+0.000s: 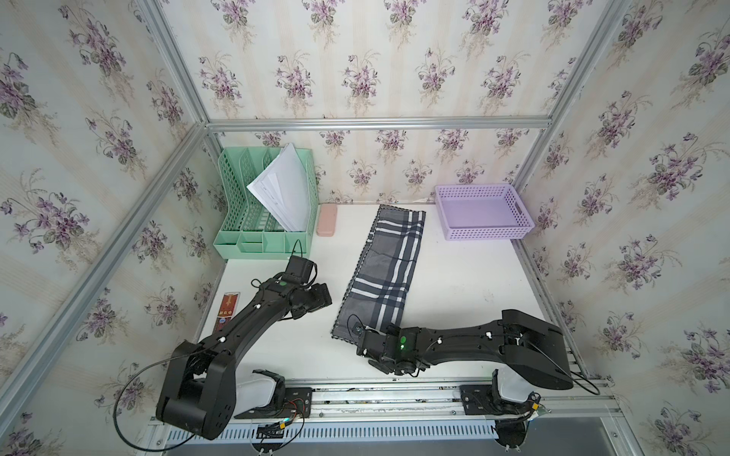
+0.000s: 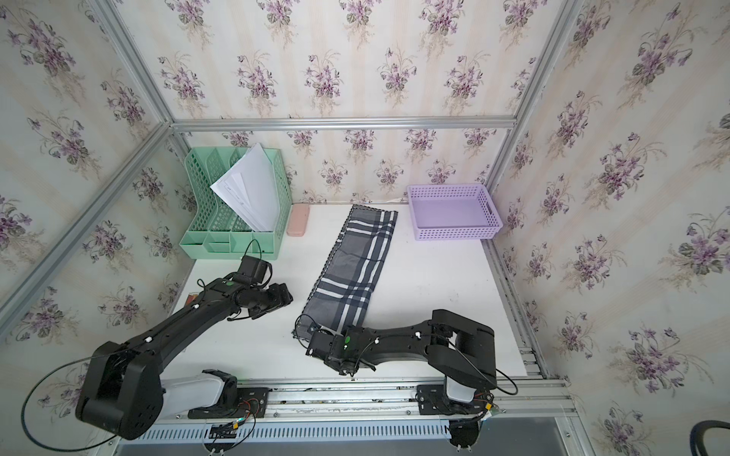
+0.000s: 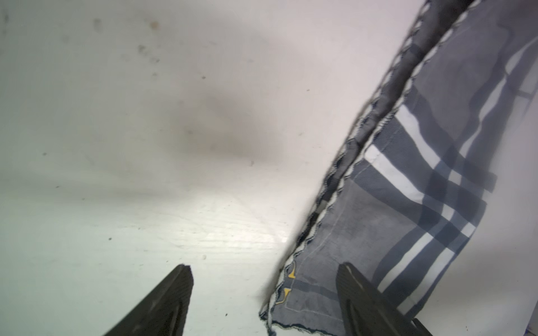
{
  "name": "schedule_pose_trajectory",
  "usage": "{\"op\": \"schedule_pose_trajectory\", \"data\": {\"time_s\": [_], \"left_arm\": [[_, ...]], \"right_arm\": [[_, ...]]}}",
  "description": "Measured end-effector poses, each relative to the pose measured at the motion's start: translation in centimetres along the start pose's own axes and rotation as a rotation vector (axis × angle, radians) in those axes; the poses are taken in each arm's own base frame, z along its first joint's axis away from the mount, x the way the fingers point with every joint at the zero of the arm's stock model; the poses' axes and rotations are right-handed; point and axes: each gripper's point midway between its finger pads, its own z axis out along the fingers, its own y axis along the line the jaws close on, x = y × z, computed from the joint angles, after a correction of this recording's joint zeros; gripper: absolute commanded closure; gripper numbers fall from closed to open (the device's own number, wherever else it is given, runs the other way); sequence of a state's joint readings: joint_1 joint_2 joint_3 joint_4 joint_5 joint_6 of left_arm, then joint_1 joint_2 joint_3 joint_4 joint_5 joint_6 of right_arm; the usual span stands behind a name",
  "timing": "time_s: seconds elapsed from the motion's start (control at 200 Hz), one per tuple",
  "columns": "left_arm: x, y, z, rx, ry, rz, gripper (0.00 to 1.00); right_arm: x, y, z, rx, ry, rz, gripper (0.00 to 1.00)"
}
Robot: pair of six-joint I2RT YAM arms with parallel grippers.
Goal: Roll up the pillowcase
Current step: Roll the pillowcase at the center of the board.
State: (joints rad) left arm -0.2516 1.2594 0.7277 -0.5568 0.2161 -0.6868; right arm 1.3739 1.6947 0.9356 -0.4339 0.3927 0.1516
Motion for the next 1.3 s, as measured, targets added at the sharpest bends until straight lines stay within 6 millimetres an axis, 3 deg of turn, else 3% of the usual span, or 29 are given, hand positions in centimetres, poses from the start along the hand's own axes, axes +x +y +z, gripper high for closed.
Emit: {"op": "schedule_pose_trajectory", "data": {"time_s": [0.13,0.195,0.345,0.435,0.509,0.664,0.769,0.874,1.114,1.304], "left_arm": [[1.0,0.8,0.4,0.000,0.023,-0.015,0.17],[1.3,1.1,0.5,-0.002,0.032,-0.021,0.17],[0.9,0.9,0.5,0.010,0.022,-0.022,0.17],[0.7,0.6,0.1,0.021,0.006,-0.019,0.17],[0.5,0.5,-0.3,0.029,-0.008,-0.019,0.17],[0.3,0.4,-0.5,0.036,-0.017,-0.009,0.27],[0.0,-0.1,-0.8,0.058,-0.028,0.020,0.36],[-0.6,-1.4,-1.7,0.118,-0.087,0.089,0.36],[0.3,-4.7,-3.1,0.312,-0.217,0.273,0.32],[1.1,-7.2,-2.4,0.420,-0.266,0.392,0.31]], "right_arm": [[-0.3,1.7,-0.3,-0.035,-0.032,-0.055,0.19],[-0.5,1.8,-0.1,-0.033,-0.042,-0.059,0.25],[-2.0,1.6,1.6,0.034,-0.085,-0.060,0.62],[-2.5,1.2,2.4,0.075,-0.103,-0.060,0.77],[-2.7,0.5,2.8,0.101,-0.103,-0.056,1.00],[-2.7,-0.7,2.9,0.082,-0.093,-0.037,1.00],[-1.8,-0.1,1.9,-0.076,-0.046,-0.022,1.00],[-1.8,0.3,0.2,-0.301,-0.025,0.049,1.00],[-2.5,-1.9,-3.3,-0.709,-0.018,0.259,1.00],[-3.1,-5.9,-3.6,-0.821,-0.045,0.392,1.00]]}}
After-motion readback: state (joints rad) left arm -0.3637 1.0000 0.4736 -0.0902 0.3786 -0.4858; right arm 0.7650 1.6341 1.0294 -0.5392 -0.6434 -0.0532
